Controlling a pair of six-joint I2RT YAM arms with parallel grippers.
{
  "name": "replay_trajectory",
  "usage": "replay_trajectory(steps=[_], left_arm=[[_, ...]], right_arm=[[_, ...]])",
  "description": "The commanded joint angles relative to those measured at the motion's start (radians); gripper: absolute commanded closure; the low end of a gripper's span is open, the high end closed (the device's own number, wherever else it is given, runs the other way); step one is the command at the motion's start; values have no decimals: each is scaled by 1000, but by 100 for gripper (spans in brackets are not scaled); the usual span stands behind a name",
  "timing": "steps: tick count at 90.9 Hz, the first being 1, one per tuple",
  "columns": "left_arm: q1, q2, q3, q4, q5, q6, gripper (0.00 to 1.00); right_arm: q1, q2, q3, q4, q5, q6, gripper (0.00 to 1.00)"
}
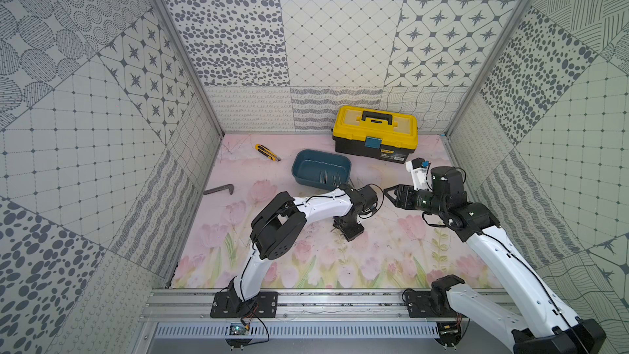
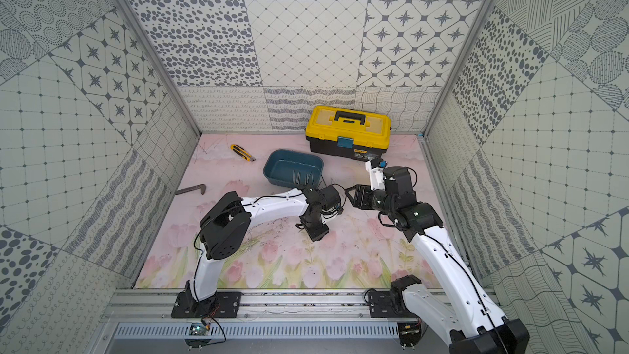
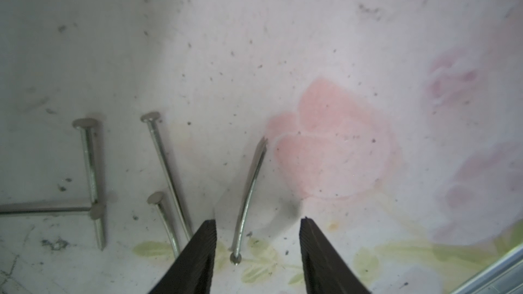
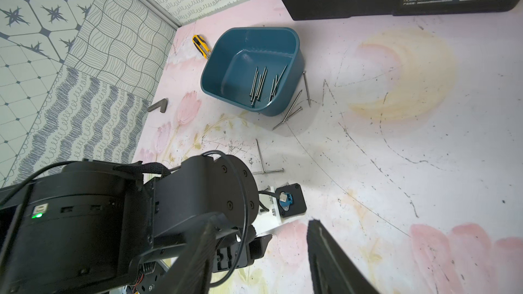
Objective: Put the nails on the desktop into the storage box
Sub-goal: Pick up the nail from the center of the board.
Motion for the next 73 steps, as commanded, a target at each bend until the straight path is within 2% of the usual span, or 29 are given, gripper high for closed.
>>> replay_trajectory(steps=[1,15,23,43,53,73], left_arm=[[-5,21,15,-87,-54,134,51],[0,40,13,-128,-69,183,54],[2,46,12,-137,-72,195,61],[1,54,8,-148,-73,199,70],[-2,58,-6,-160,-75,191,79],[-8,44,-35,-171,-61,154,92]], right_arm=[[-2,6,0,16,4,12,42],[-3,15,5,18,4,15,41],[-2,16,11,18,7,13,41],[-2,14,19,16,13,2,39],[-2,12,22,16,23,-9,39],[-5,23,29,17,27,-9,36]])
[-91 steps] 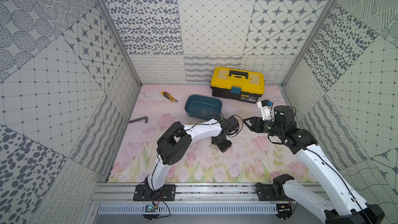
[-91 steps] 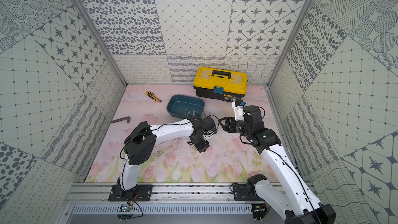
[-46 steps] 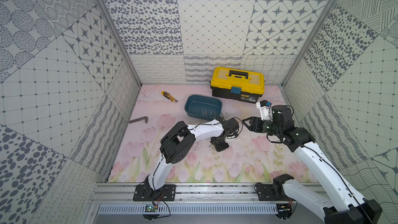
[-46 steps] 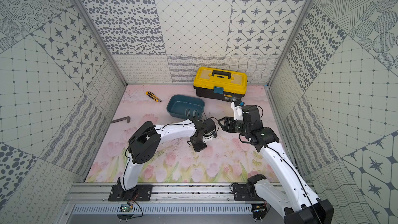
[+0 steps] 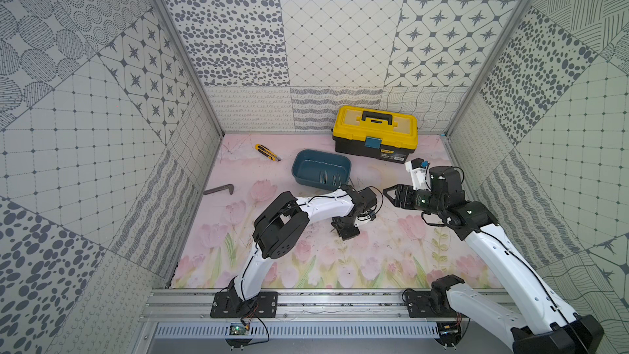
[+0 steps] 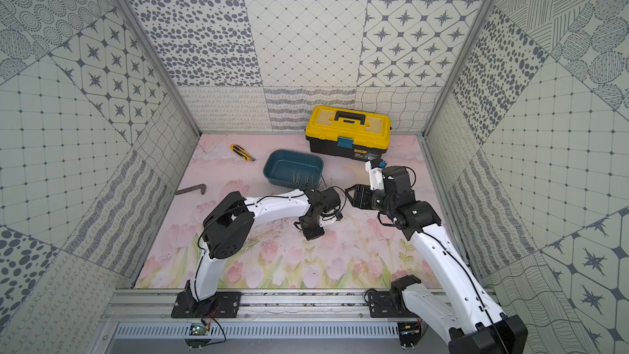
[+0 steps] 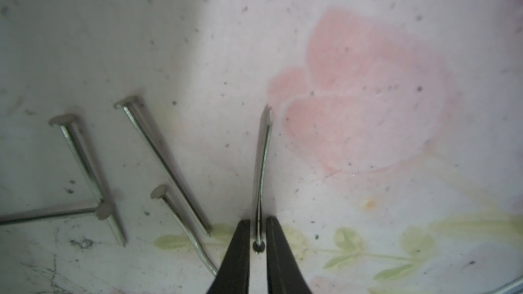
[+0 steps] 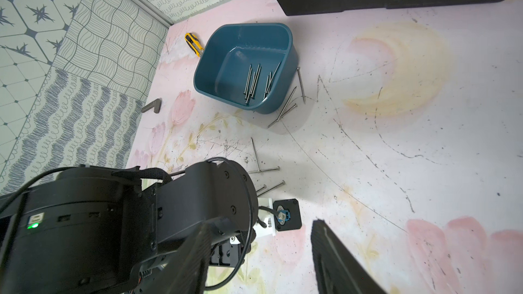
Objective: Put the nails on the desktop into the storage box
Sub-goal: Pick up the nail from the center of the board.
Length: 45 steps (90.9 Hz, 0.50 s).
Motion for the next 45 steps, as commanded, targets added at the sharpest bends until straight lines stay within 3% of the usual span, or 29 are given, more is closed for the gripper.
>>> replay_trajectory(steps=[1,10,31,45], left_arm=[[-5,24,-38,-108,10,-9,92],[-5,21,-40,-111,18,-26,100],[23,-19,-25,-101,93,-91,100],[79,-83,4,-91,185,-159,100]], right_arm=[[-4,12,30,22,9,-15,36],[-4,21,36,23,4,-8,30],[-5,22,56,22,2,-8,10],[-4,25,91,22,0,-6,3]])
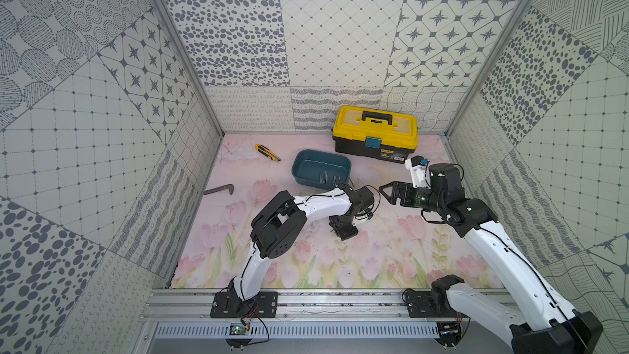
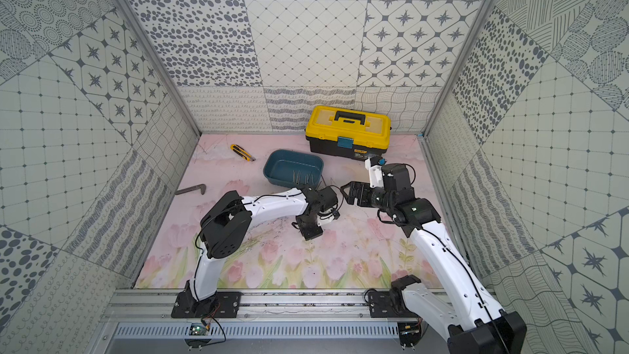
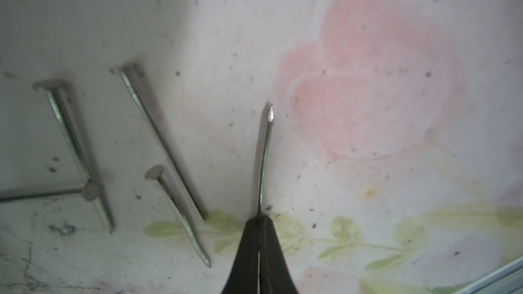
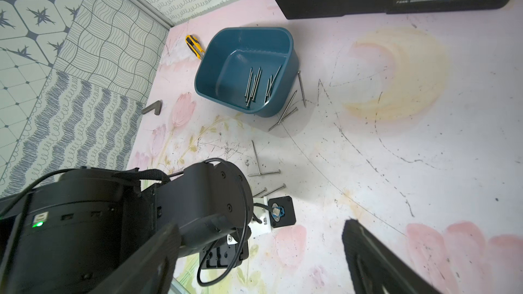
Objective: Put the nails on the desktop into the storage box
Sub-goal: Pick up the nail from the center of the board.
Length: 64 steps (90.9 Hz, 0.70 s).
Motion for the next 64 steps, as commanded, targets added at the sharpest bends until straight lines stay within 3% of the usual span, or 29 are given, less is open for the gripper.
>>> replay_trajectory(steps=[1,33,64], left_arm=[[56,-61,18,-68,143,-103,100],[165,-278,-16,11,327,-305,100],[276,-590,-233,325,513,-623,100]], right_arm=[[-4,2,52,30,1,-7,3],[-19,39,159,31,-32,49,3],[-24,160,235,71,-197,162,3]])
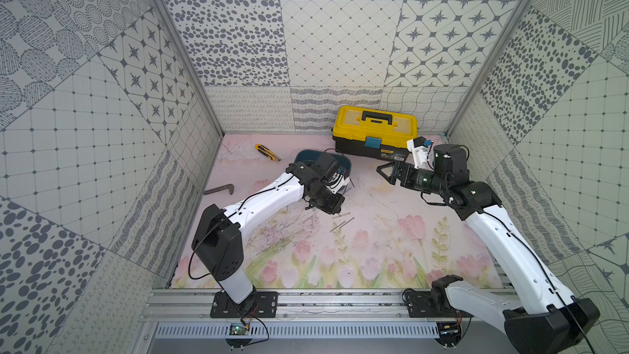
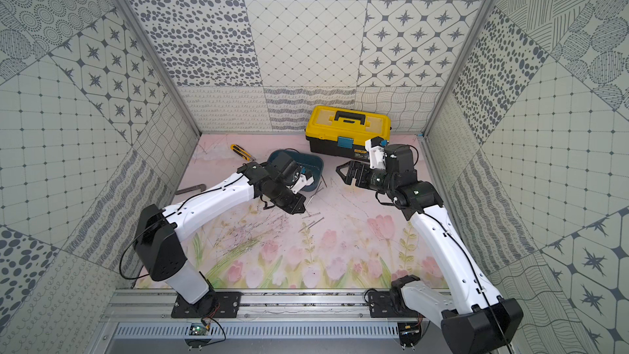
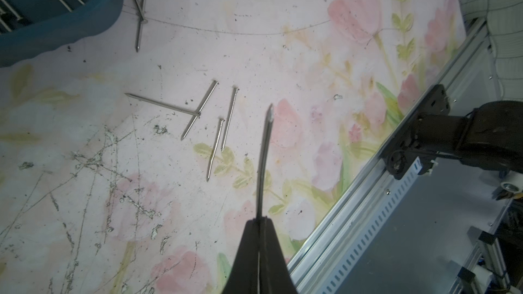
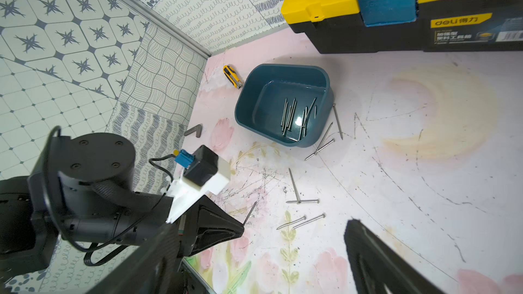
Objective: Put the nails on the desktop into the storage box
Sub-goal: Pick up the nail from the center of the board.
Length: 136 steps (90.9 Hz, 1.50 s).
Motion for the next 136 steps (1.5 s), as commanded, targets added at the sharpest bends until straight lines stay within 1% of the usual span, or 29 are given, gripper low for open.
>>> replay_trajectory(steps=[1,20,33,42,54,62,74,94,114,123,136], left_arm=[[51,-128,-85,204,183,-264,100],[102,-264,-175,373,262,-432,100],[134,-335,-249,517,314,-559,100],[145,-363,-274,591,339,-621,100],[148,-381,-276,648,355,-669,100],[149,-382,-273,678,370,-695,100],[150,-382,-270,693,374,-707,100],[150,-390,-274,692,370,-704,100],[150,-382,-274,694,374,-700,100],[152,-378,-271,693,375,-699,100],[154,-374,-266,685,380,-695,100]], right_arm=[[-3,30,27,68,-89,67,3],[-1,77,3,219,-218,193,5],[19,114,-15,350,-325,278,13],[49,142,-14,386,-376,301,19],[96,167,-10,420,-410,314,28],[123,180,-5,445,-418,326,31],[153,206,0,478,-426,350,37],[200,256,16,527,-437,389,39],[227,295,34,576,-438,419,46],[230,302,37,597,-436,432,53],[230,300,30,612,-422,439,71]])
